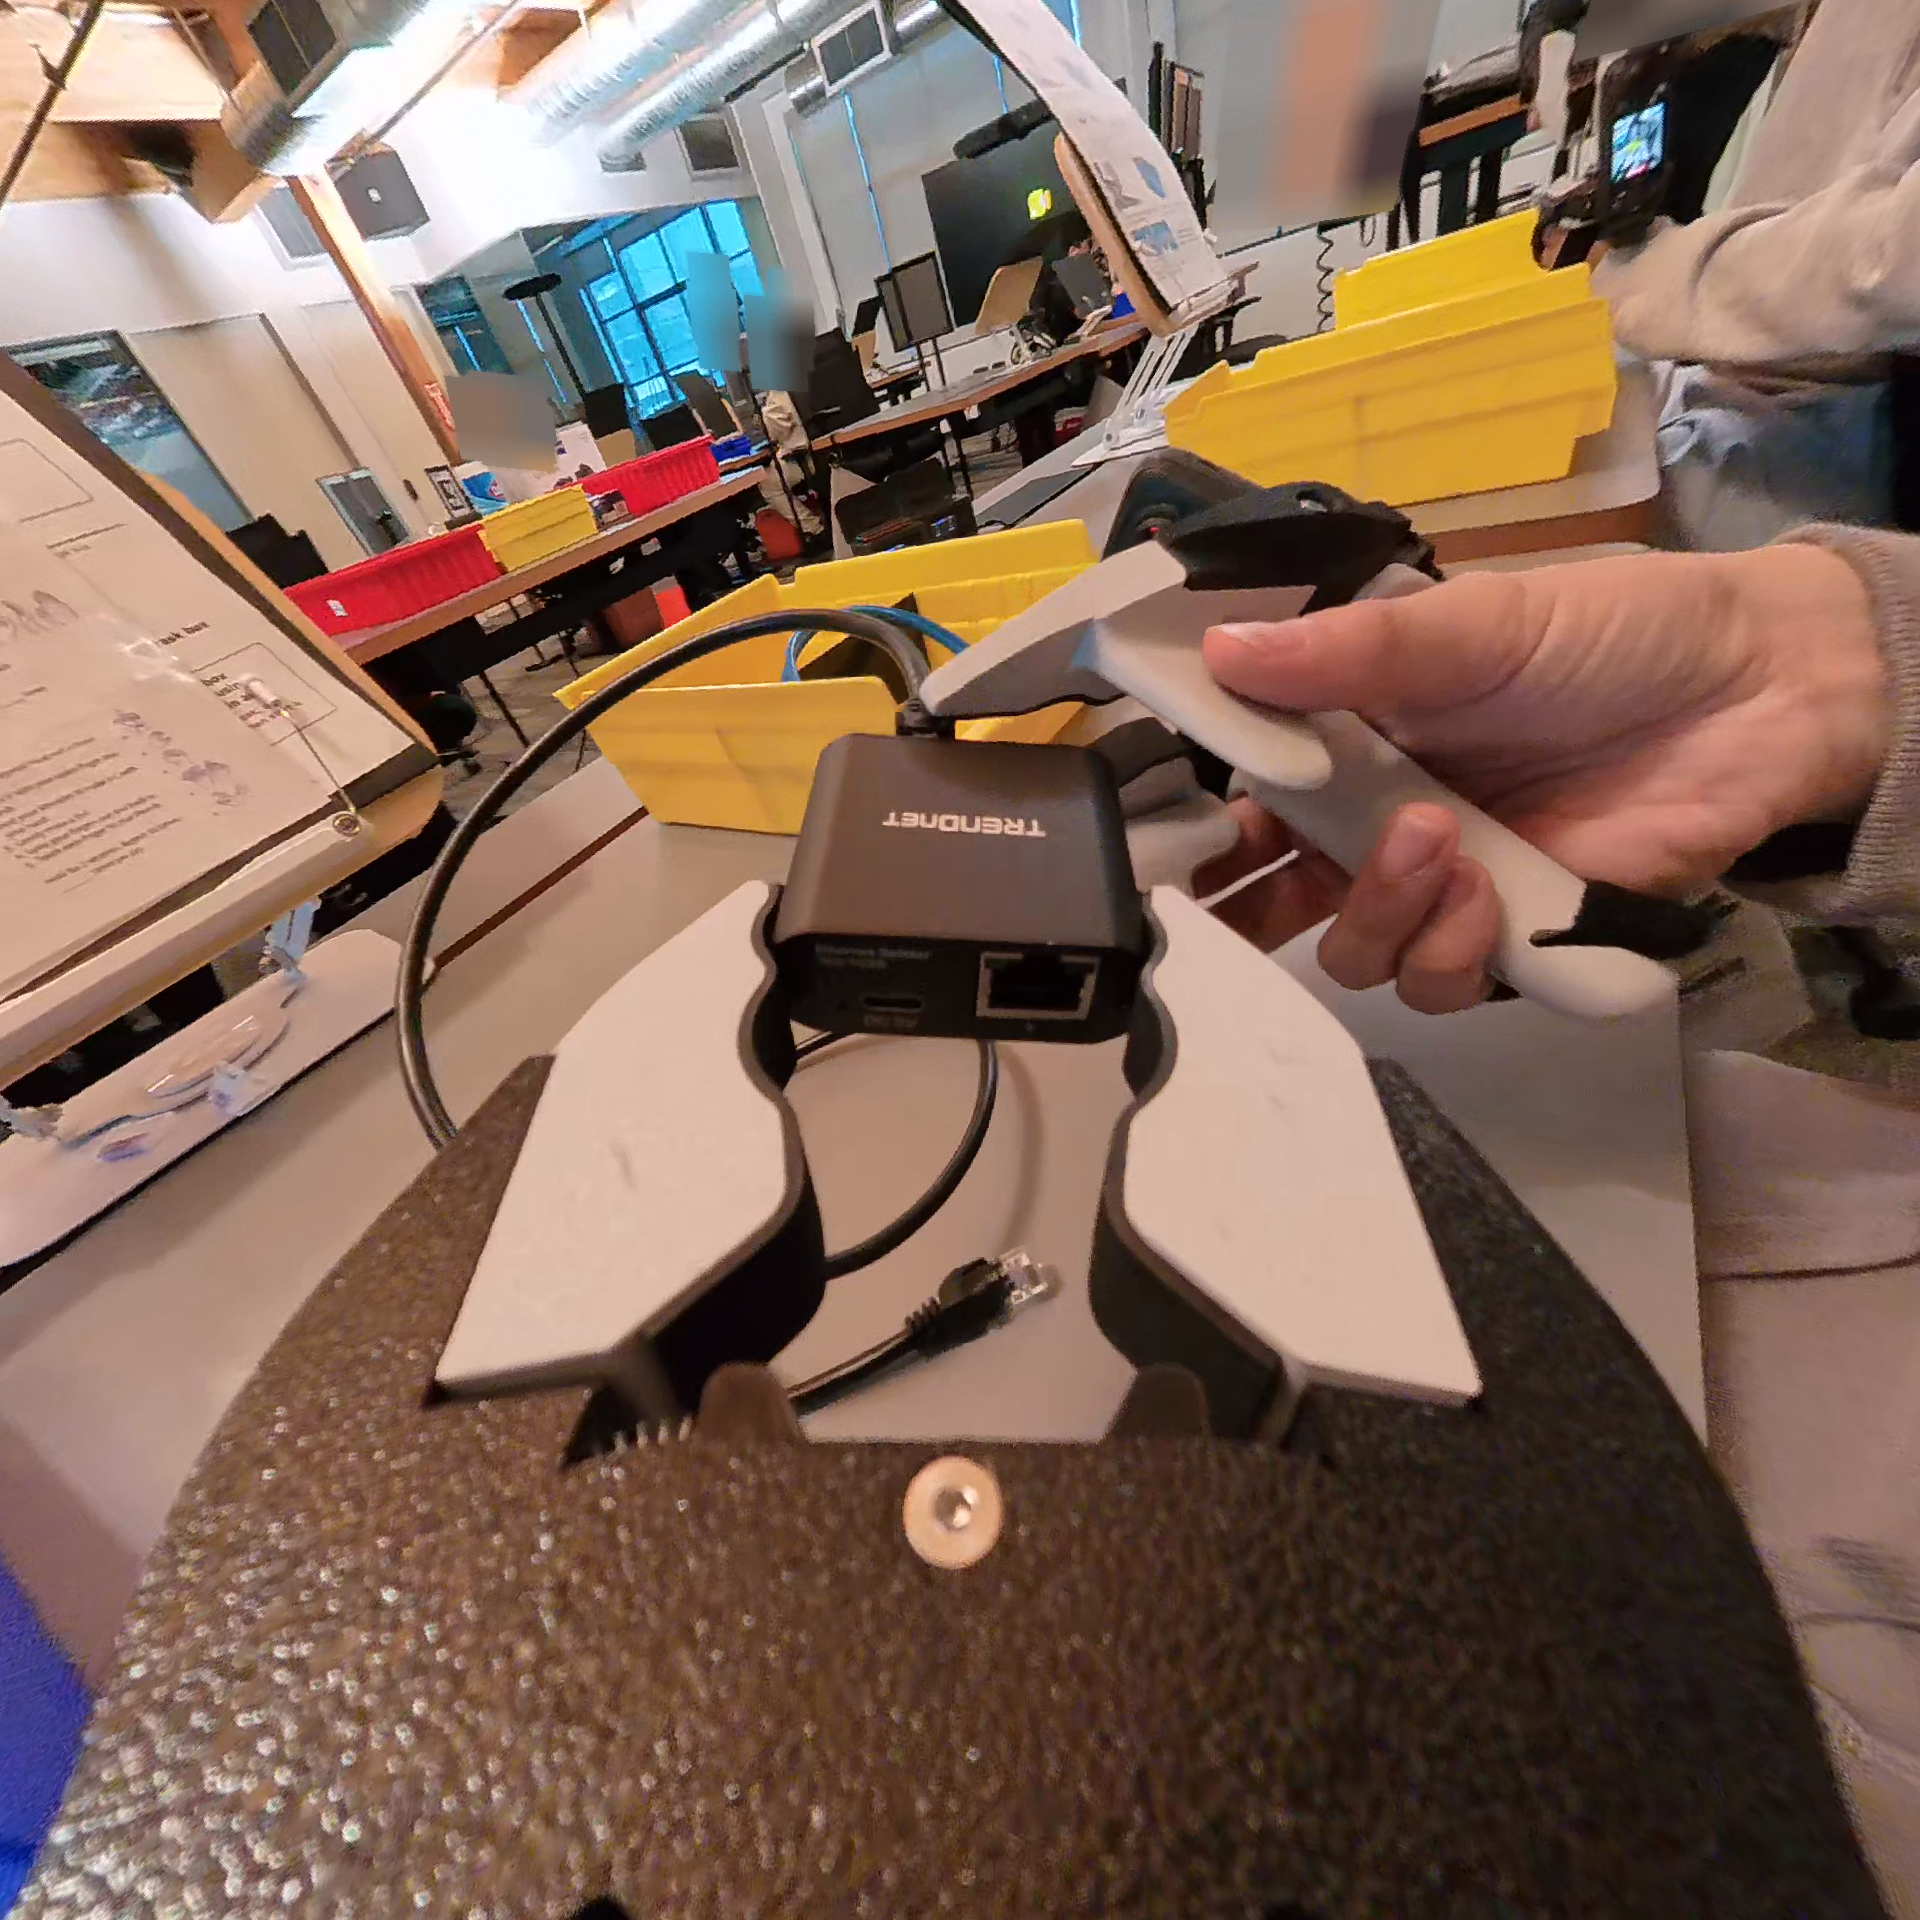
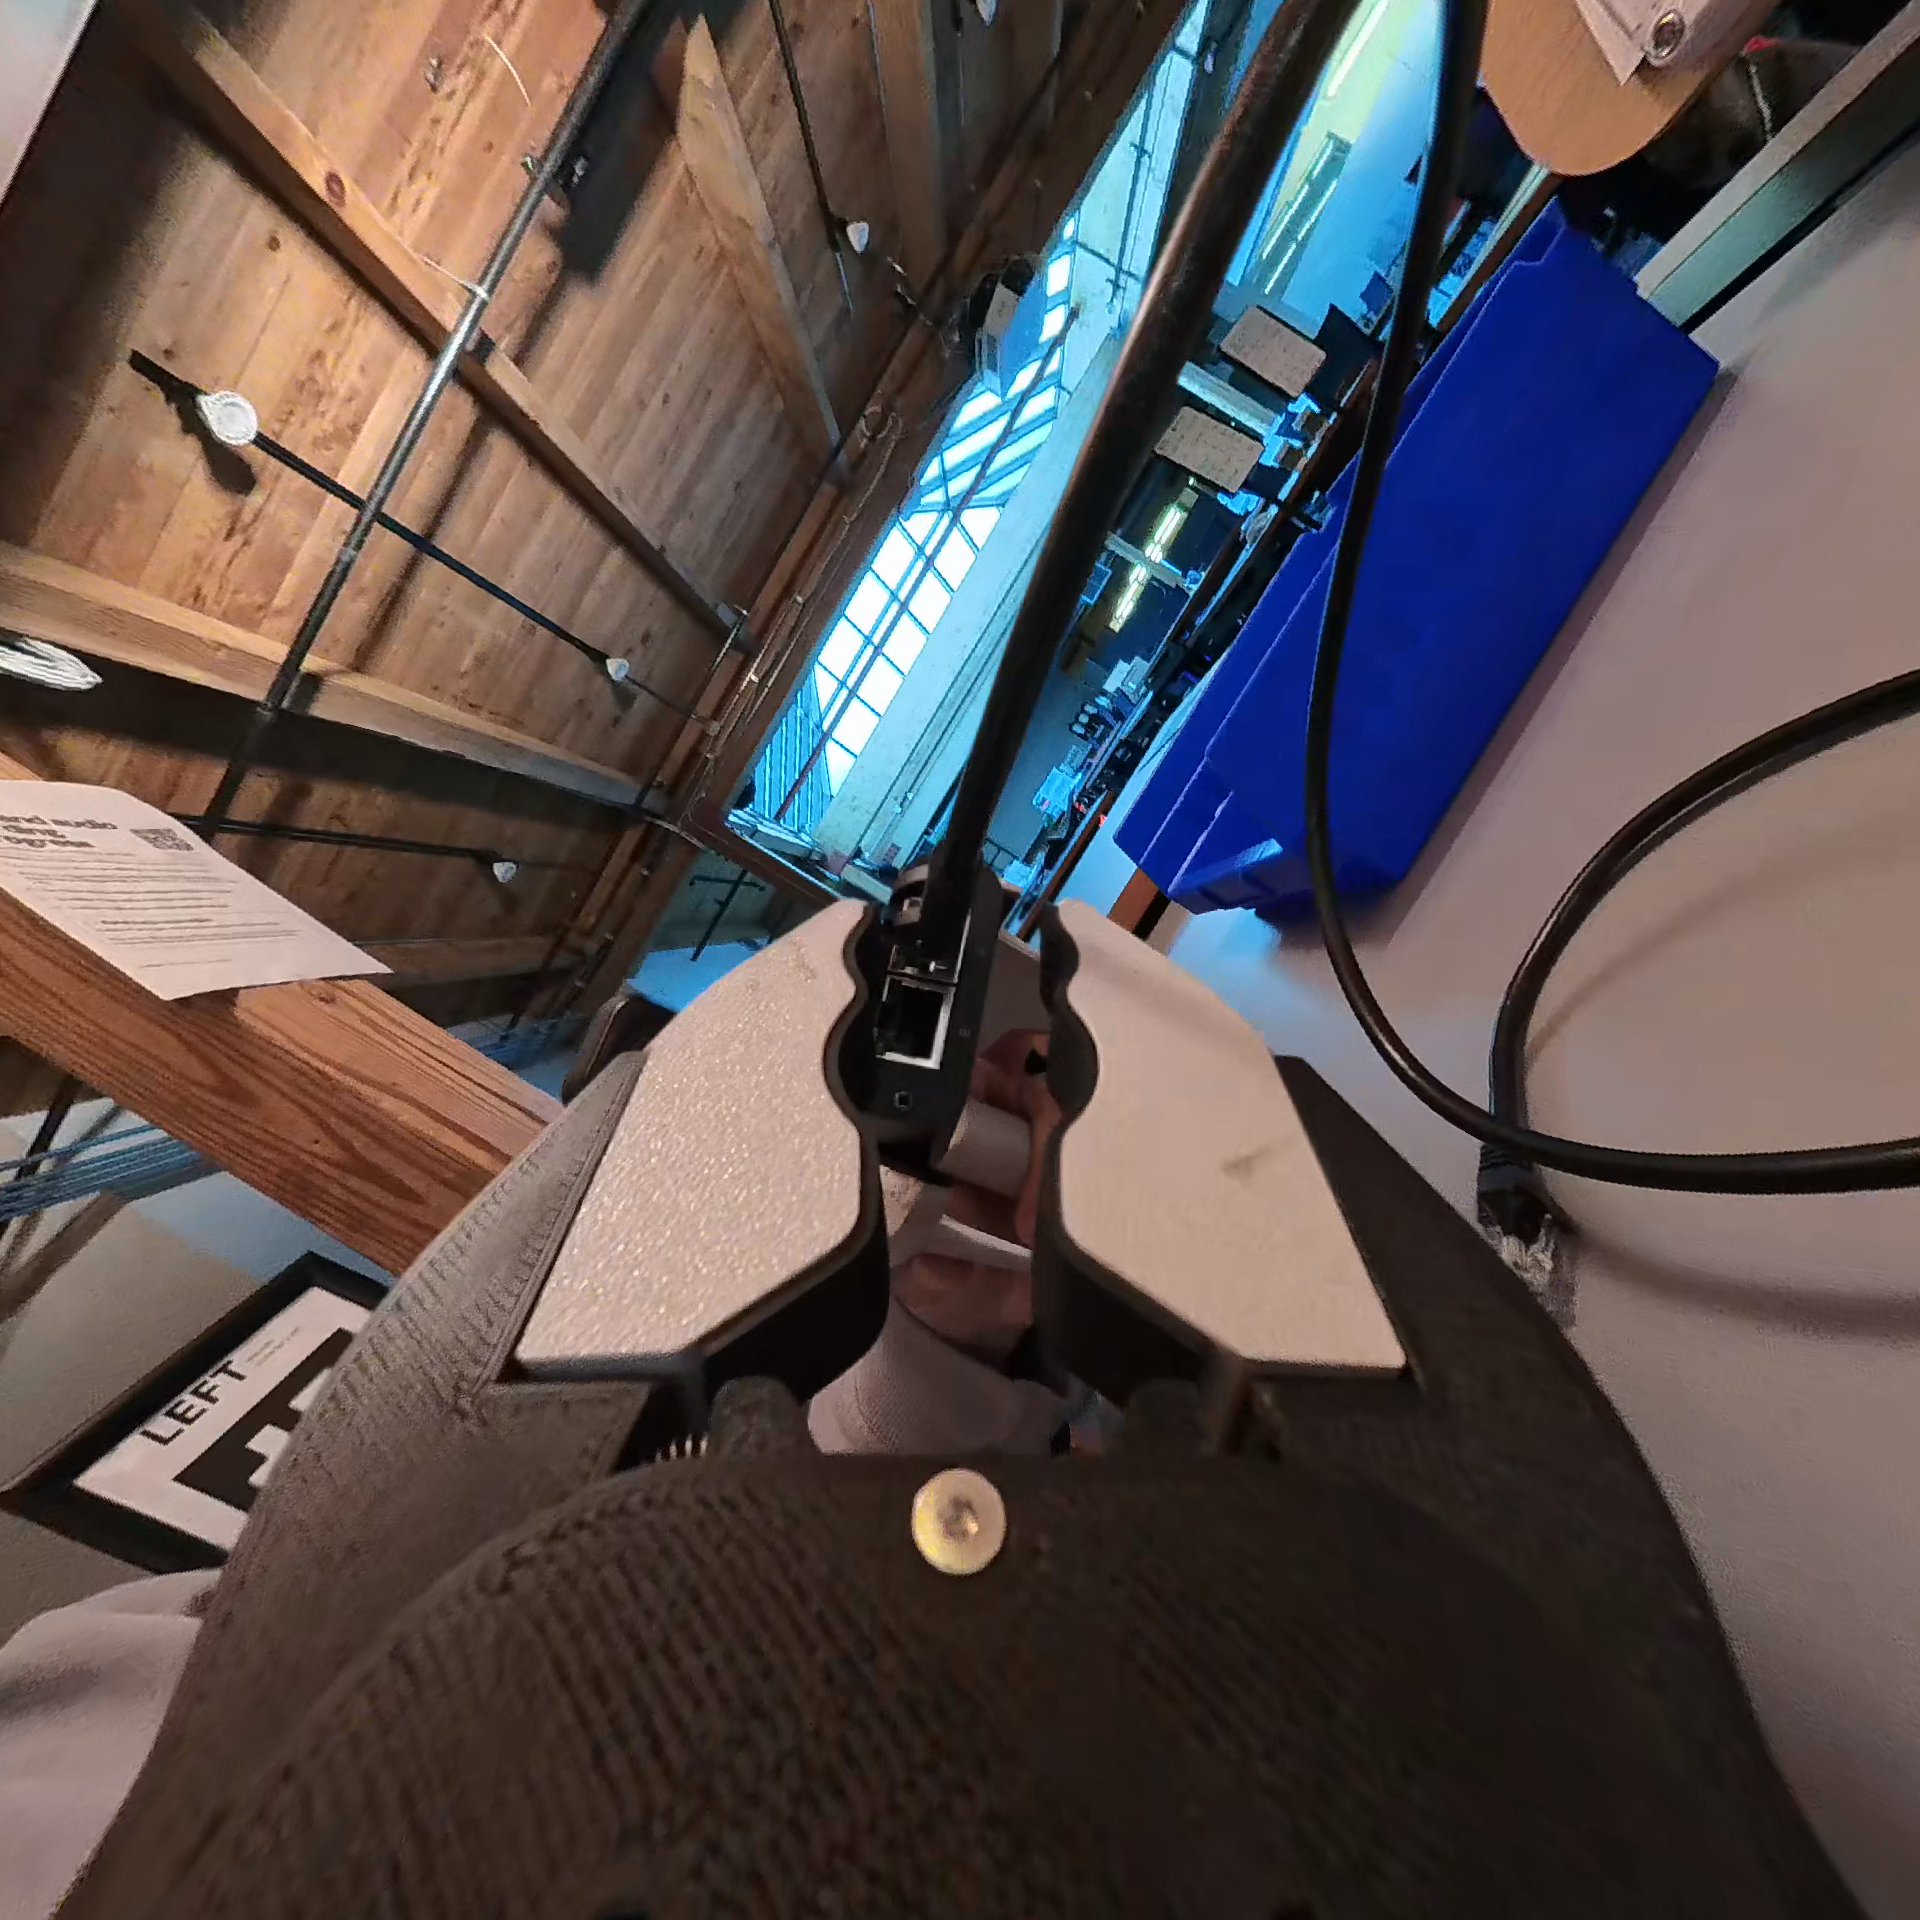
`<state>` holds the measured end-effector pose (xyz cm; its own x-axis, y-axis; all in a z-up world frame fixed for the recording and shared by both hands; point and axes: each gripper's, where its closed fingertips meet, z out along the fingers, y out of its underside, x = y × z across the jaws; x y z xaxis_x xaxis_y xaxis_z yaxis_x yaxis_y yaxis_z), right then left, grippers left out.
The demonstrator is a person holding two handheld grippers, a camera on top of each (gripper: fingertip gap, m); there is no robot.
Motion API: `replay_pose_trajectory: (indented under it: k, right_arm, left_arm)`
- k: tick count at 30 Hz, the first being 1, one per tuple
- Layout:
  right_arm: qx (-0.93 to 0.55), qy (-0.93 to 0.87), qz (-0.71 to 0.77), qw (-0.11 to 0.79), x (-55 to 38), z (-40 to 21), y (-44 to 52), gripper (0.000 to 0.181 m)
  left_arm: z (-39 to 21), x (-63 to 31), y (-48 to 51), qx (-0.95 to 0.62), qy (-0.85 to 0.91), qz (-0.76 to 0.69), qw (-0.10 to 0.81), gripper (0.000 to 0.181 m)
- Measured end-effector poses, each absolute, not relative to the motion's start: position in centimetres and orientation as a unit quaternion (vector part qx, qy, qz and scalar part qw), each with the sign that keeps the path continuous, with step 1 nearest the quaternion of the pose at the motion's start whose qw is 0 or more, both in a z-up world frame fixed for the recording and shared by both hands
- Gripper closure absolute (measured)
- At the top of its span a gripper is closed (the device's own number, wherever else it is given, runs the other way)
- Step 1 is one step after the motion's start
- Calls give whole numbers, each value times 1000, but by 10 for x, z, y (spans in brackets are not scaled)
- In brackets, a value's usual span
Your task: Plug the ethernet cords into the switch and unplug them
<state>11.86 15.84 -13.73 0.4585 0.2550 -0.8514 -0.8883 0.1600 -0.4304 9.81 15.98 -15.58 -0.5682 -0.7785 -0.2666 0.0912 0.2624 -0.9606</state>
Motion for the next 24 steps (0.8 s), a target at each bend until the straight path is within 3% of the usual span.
replay_pose_trajectory:
  k: [4,24]
  right_arm:
    - [-484,319,414,702,119,-135,158,166]
    - [-440,359,413,712,123,-140,157,167]
  left_arm:
    - [-159,100,160,-251,693,-545,399,120]
    - [-164,105,158,-259,693,-518,429,120]
